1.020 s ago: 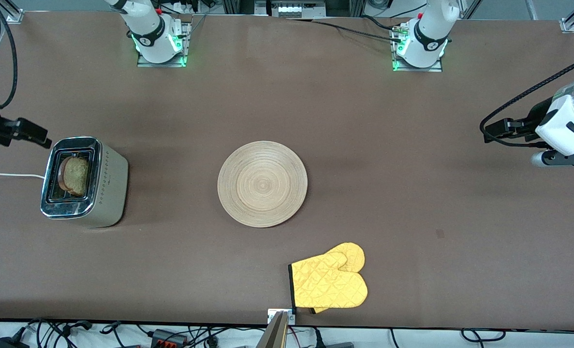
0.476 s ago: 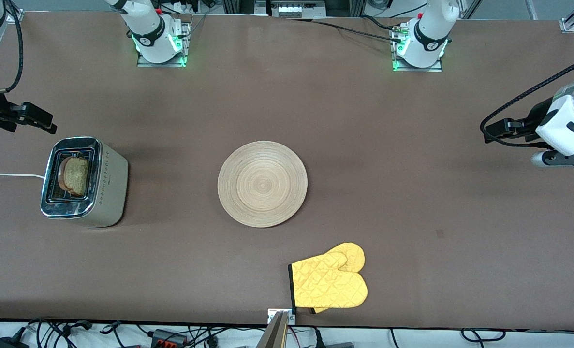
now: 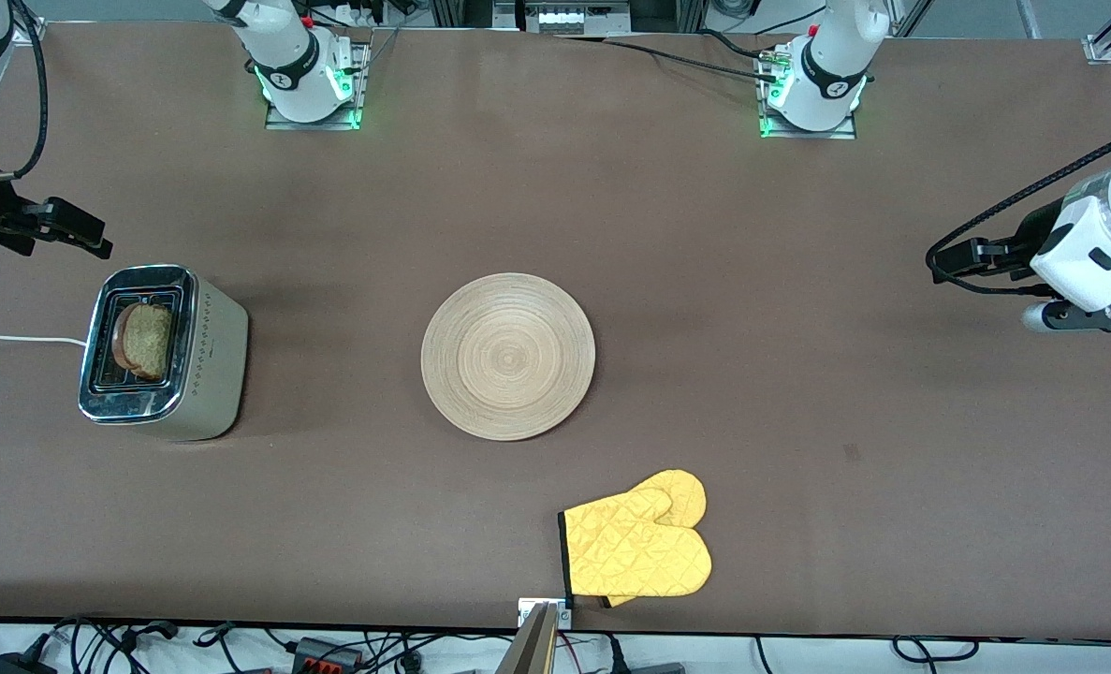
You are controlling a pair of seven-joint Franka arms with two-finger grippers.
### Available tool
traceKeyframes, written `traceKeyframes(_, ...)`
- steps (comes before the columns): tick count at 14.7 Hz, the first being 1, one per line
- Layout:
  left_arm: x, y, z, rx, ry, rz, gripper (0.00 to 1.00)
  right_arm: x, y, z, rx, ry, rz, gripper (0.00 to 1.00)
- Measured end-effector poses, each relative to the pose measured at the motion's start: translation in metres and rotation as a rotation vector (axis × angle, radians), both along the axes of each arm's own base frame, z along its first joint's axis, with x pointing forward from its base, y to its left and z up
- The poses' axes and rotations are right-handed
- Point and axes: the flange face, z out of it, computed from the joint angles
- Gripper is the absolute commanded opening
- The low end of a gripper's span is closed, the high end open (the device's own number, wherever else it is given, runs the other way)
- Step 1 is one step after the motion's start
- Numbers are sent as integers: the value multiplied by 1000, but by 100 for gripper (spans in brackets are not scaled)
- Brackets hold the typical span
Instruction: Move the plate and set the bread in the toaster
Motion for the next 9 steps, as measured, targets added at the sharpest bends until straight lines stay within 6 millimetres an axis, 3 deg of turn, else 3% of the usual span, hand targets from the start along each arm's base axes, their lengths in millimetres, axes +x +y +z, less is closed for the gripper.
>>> traceKeyframes(9,1,1,1,0,-16,5,100,-1,0,-1,0,6,0,100)
